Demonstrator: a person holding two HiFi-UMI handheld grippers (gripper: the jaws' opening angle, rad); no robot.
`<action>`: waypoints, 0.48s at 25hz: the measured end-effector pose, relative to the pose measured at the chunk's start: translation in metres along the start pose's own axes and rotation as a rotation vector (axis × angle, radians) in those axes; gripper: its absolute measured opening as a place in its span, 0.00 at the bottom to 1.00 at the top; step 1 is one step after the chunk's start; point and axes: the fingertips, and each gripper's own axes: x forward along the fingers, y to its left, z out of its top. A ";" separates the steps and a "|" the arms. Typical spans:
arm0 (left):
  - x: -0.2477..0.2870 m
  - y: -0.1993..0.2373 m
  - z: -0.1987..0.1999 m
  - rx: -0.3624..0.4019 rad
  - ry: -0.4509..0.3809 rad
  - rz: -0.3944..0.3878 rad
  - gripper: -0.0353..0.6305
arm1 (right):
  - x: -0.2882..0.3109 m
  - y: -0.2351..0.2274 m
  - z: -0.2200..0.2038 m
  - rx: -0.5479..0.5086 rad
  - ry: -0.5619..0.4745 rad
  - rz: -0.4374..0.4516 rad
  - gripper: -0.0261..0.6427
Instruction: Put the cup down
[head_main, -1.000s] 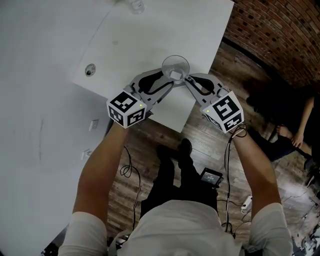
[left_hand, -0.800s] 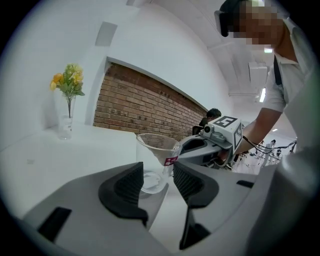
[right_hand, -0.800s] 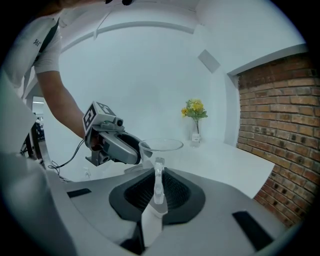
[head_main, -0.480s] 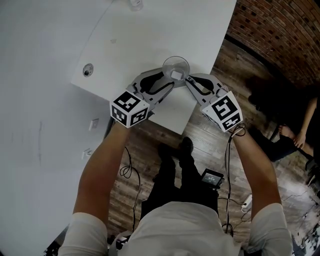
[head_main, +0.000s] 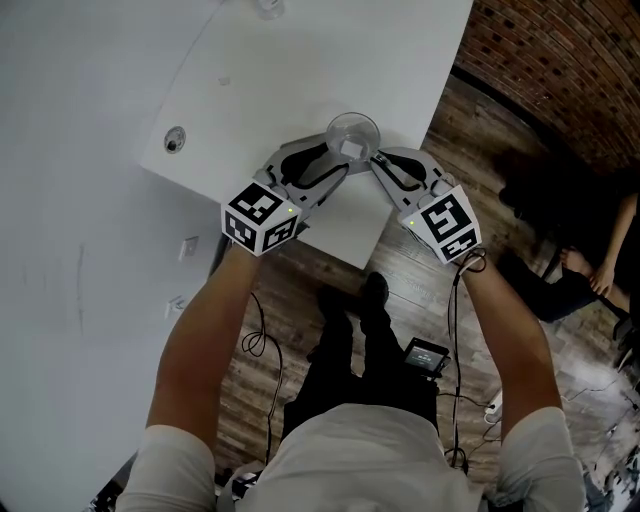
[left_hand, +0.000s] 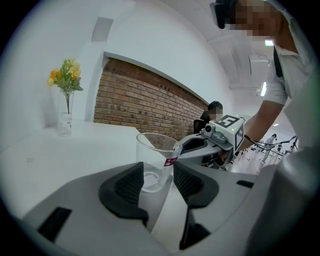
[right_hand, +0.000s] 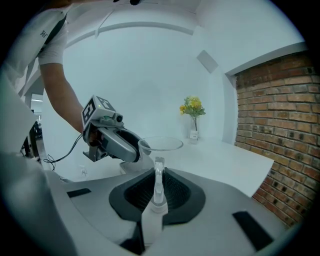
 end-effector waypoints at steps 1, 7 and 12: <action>0.000 0.001 0.000 -0.002 -0.001 0.003 0.32 | 0.001 0.000 0.000 -0.001 0.001 -0.001 0.10; -0.001 0.002 0.001 -0.026 -0.011 0.009 0.32 | 0.001 0.000 0.001 -0.001 -0.001 -0.023 0.10; -0.002 0.007 -0.005 -0.067 -0.013 0.037 0.33 | 0.000 -0.007 0.000 0.047 -0.005 -0.065 0.14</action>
